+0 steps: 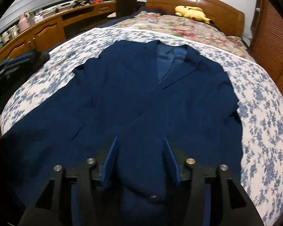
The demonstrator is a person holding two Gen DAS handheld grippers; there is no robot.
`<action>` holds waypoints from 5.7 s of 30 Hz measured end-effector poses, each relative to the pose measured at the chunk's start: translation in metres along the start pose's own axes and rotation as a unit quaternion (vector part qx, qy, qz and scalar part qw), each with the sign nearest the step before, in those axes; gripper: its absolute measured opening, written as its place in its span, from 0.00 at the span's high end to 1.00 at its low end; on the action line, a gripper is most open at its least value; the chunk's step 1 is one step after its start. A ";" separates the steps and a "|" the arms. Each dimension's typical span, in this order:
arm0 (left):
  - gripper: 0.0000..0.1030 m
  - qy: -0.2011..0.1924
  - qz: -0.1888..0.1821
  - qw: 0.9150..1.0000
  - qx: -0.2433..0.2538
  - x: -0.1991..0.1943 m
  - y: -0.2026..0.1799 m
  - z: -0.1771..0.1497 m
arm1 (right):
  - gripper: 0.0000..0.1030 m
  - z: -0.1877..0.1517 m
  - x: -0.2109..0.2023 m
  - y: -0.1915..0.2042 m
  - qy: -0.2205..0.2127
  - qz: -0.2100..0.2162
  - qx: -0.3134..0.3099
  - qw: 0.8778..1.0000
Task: Fold large clothes
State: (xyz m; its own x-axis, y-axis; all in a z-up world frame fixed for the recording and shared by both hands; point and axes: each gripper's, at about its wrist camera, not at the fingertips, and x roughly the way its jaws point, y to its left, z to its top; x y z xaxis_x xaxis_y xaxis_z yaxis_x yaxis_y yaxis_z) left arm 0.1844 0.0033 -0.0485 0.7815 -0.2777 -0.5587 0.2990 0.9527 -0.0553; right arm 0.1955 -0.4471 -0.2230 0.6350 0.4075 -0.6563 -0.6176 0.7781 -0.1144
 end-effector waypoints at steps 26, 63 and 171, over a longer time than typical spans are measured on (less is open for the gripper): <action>0.68 -0.007 0.004 1.000 -0.001 -0.006 0.003 0.001 | 0.91 0.013 0.019 -0.022 -0.031 -0.002 0.009 0.999; 0.68 0.039 -0.007 0.999 -0.023 0.030 0.013 -0.006 | 0.60 0.002 0.034 -0.029 -0.058 -0.022 0.086 0.994; 0.70 0.039 0.043 0.998 -0.034 -0.034 0.100 -0.024 | 0.94 0.078 0.154 0.072 0.010 0.071 -0.125 0.990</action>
State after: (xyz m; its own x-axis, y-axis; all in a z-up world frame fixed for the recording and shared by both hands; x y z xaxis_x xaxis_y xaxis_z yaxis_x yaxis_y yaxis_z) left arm 0.1748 0.1105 -0.0547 0.7569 -0.1872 -0.6262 0.1930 0.9794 -0.0594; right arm 0.2847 -0.2912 -0.2743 0.5259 0.4923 -0.6936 -0.7968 0.5704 -0.1993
